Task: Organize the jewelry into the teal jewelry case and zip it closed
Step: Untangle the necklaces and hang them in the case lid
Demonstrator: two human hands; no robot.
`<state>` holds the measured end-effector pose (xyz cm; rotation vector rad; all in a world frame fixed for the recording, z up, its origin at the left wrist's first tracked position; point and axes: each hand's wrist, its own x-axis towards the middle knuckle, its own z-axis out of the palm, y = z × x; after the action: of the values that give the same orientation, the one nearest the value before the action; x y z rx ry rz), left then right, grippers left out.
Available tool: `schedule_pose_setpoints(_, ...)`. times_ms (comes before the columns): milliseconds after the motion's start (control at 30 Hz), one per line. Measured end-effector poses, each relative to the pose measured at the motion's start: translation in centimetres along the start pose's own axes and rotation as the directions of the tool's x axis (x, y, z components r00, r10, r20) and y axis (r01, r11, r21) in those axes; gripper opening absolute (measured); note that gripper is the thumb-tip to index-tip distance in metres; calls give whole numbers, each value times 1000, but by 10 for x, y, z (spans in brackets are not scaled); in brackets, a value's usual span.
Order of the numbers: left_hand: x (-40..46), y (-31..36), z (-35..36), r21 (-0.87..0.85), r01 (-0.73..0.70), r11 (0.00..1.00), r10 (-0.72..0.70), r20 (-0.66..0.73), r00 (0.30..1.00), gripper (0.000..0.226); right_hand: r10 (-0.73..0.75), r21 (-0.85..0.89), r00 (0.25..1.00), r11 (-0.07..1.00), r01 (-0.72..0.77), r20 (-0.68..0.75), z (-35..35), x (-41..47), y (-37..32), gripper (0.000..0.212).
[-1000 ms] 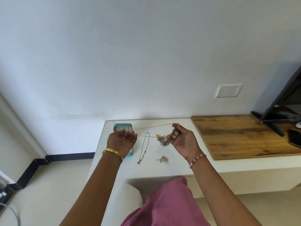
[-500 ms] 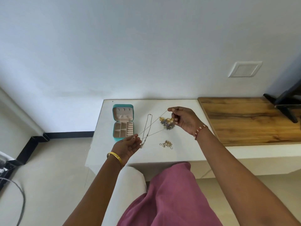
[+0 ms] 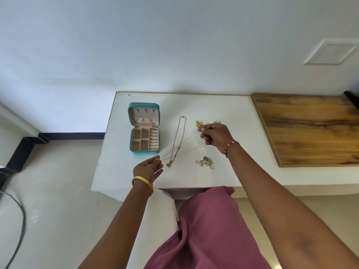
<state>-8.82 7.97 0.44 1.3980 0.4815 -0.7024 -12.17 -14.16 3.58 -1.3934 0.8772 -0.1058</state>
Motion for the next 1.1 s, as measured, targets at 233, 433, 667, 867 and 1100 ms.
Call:
schedule_pose_setpoints(233, 21, -12, 0, 432, -207, 878, 274, -97, 957, 22, 30, -91, 999, 995, -34, -39, 15, 37, 24, 17)
schedule_pose_setpoints(433, 25, -13, 2, 607, -238, 758, 371, -103, 923, 22, 6, -224, 999, 974, -18, -53, 26, 55, 35, 13)
schedule_pose_setpoints(667, 32, -16, 5, 712, -211, 669, 405, -111, 908, 23, -123, -411, 987, 909, 72, -100, 37, 60, 42, 14)
schedule_pose_setpoints(867, 30, -14, 6, 748, -201, 633, 402, -95, 911, 25, -293, -649, 952, 742, 169, -88, 40, 60, 46, 19)
schedule_pose_setpoints(1100, 24, -13, -3, 694, -203, 691, 396, -128, 909, 25, -361, -737, 929, 648, 191, -76, 33, 51, 39, 17)
